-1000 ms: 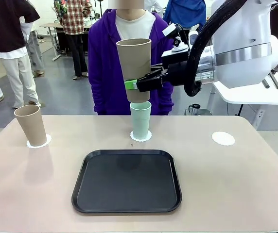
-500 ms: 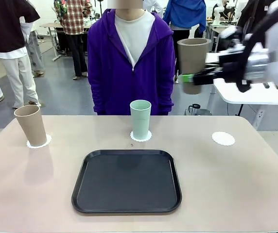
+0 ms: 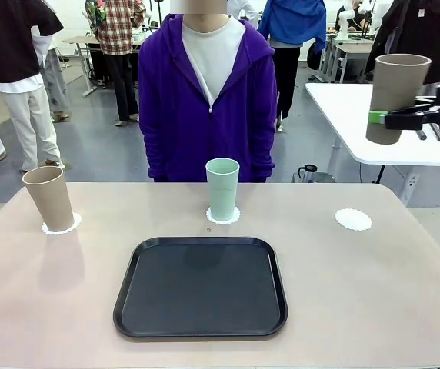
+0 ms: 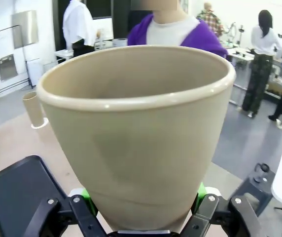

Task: Place coasters on the table and set cups on them.
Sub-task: Take one Reusable plastic cup from the Flat Tray and place it on a coaster set by the human.

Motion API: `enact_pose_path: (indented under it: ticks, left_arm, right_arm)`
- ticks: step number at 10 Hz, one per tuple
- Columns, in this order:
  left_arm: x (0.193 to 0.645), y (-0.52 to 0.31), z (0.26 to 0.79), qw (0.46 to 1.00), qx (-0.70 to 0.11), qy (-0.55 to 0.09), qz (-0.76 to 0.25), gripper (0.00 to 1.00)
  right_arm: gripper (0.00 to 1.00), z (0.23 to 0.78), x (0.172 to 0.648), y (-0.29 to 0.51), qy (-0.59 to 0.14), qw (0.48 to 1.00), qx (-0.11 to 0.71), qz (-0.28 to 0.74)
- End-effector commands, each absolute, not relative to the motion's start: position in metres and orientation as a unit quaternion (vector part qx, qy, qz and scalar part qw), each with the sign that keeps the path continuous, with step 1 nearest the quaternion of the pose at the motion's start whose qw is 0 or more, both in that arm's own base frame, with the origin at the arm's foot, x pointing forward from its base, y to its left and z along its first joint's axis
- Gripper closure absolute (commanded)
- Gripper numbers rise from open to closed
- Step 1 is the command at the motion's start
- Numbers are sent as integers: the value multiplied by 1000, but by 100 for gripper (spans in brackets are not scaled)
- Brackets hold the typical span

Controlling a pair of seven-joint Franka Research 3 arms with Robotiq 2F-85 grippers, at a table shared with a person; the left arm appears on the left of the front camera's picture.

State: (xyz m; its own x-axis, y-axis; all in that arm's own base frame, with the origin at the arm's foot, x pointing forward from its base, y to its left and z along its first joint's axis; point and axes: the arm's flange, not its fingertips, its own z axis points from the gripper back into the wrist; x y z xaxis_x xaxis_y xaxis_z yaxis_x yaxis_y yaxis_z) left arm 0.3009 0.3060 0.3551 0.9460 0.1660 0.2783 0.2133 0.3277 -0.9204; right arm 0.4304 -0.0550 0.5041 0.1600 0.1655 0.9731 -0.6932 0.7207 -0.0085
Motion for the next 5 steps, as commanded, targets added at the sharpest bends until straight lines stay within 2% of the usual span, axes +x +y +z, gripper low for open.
enact_pose_path:
  ticks: [1, 4, 5]
  left_arm:
    - [299, 307, 357, 798, -580, -164, -11, 0]
    - [299, 307, 357, 798, -580, -164, -11, 0]
    - [299, 307, 357, 798, -580, -164, -11, 0]
  right_arm:
    - [19, 497, 433, -62, -589, 725, 220, 282]
    - [19, 493, 448, -62, -577, 731, 239, 276]
    - [19, 497, 432, -70, -576, 735, 224, 279]
